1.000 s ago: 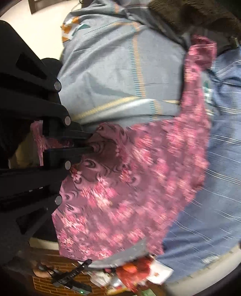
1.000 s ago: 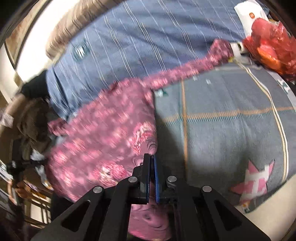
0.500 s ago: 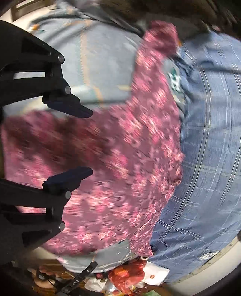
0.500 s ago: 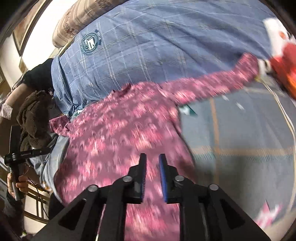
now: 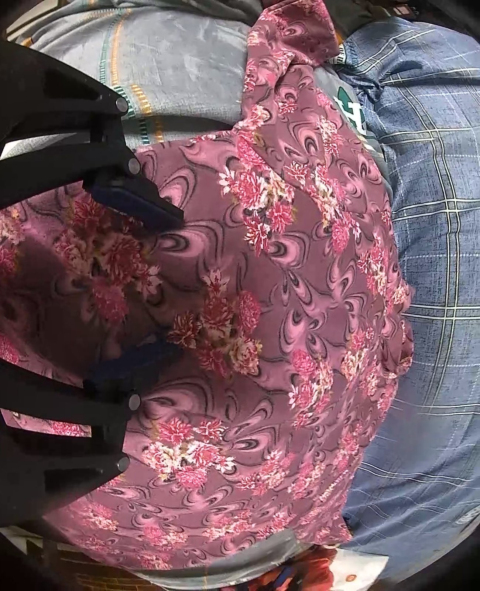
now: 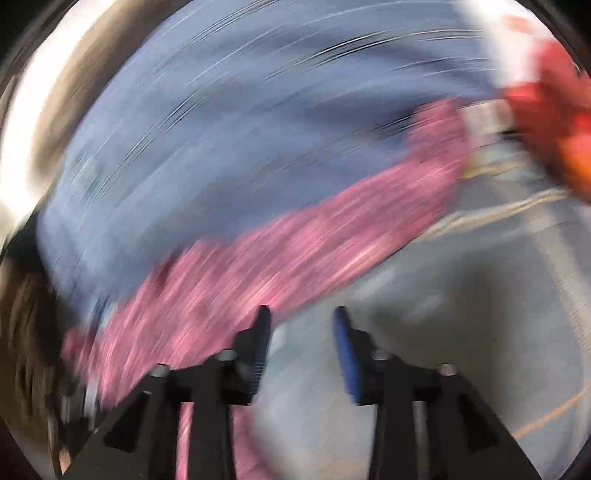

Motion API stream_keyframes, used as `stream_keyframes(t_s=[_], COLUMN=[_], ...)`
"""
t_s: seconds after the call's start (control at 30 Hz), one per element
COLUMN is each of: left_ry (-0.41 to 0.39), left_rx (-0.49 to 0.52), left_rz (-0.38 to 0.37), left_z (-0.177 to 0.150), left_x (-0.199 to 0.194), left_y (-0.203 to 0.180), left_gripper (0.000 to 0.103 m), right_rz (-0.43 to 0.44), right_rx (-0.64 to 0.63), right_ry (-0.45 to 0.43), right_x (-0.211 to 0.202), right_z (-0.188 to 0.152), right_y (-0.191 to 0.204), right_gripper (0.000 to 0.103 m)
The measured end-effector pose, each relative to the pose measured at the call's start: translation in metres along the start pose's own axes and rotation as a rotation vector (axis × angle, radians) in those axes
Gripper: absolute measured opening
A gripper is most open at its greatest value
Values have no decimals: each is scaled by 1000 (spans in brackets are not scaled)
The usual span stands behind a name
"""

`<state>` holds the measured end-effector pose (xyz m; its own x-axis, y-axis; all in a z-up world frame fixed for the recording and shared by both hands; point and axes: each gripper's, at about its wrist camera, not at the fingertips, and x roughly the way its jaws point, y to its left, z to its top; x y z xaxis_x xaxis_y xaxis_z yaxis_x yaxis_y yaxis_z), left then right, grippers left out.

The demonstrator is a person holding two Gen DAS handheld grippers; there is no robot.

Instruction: Fold small clothes

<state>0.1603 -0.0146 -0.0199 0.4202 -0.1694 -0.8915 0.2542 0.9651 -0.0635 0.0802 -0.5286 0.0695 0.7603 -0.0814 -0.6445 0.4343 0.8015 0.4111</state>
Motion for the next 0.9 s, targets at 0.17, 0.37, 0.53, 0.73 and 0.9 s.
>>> stream_keyframes(t_s=[0.17,0.37,0.53,0.73,0.9], left_ry=[-17,-1,-2,-35,-112], left_rx=[-26,2,3,-3,-23], left_rz=[-18,-5,-3,-72,-91], left_z=[-7,5,6,19,54], left_x=[-5,8,10,-2,0], left_y=[6,-5,-5,-1,3], left_gripper=[74,82,83,83,83], right_rz=[-54,6,-34,0,-38], right_rx=[294,382,334,344,199], right_ry=[-60,-60,-45,-168,-240], right_x=[44,110,142,107,53], right_z=[62,79,94,87,78], right_y=[-91,-109,-89,-77,-47], right_gripper=[45,46,50,9,8])
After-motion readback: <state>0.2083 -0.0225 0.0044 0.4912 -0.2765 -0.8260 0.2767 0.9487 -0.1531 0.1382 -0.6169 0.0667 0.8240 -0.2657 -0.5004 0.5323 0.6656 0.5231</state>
